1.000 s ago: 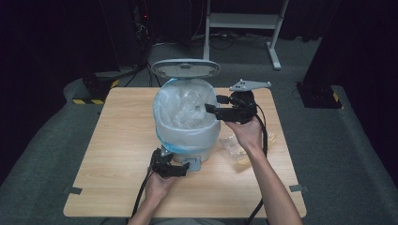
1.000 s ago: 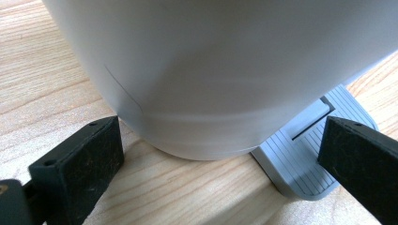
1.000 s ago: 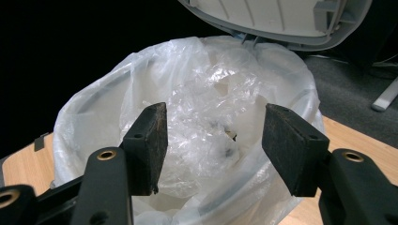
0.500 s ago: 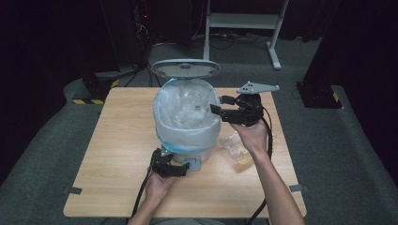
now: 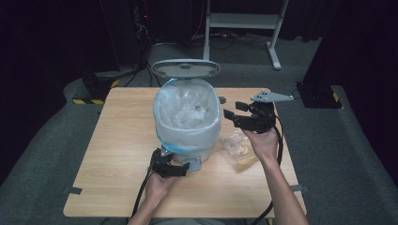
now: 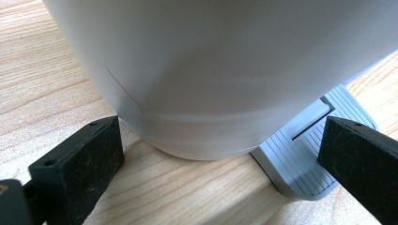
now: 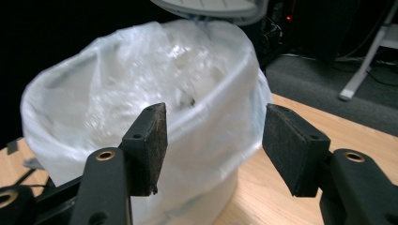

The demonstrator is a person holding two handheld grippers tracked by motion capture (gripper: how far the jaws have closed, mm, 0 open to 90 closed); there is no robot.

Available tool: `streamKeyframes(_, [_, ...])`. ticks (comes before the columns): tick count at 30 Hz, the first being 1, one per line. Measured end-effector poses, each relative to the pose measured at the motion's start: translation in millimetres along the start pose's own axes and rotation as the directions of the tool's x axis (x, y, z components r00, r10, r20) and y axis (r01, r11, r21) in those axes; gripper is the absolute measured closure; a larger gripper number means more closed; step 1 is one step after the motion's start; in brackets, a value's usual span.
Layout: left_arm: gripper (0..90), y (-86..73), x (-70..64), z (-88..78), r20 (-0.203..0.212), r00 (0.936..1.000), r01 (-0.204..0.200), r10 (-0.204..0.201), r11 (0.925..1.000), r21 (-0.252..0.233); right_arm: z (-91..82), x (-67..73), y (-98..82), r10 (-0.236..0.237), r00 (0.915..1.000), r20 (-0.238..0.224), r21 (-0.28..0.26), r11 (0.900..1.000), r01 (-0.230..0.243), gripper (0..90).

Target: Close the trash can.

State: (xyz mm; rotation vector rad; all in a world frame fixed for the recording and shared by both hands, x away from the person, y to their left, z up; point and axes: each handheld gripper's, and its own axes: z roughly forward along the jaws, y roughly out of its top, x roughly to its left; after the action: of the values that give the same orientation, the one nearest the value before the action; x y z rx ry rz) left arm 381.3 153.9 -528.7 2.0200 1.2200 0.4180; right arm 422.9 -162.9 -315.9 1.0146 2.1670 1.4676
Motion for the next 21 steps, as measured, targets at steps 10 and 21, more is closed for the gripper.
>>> streamKeyframes(10, [0.4, 0.0, 0.2, -0.1, -0.003, 1.0, -0.002, 0.002, 1.0, 0.001, -4.0, -12.8, -29.5, 0.03, 0.9985, 0.045, 0.024, 0.999, -0.031, 40.3])
streamKeyframes(21, [0.4, -0.3, -0.7, 0.3, 0.012, 0.9999, 0.011, -0.011, 0.9999, 0.004, -7.0, -30.9, -78.0, 0.12, 0.9871, 0.105, 0.047, 0.991, -0.126, 40.1])
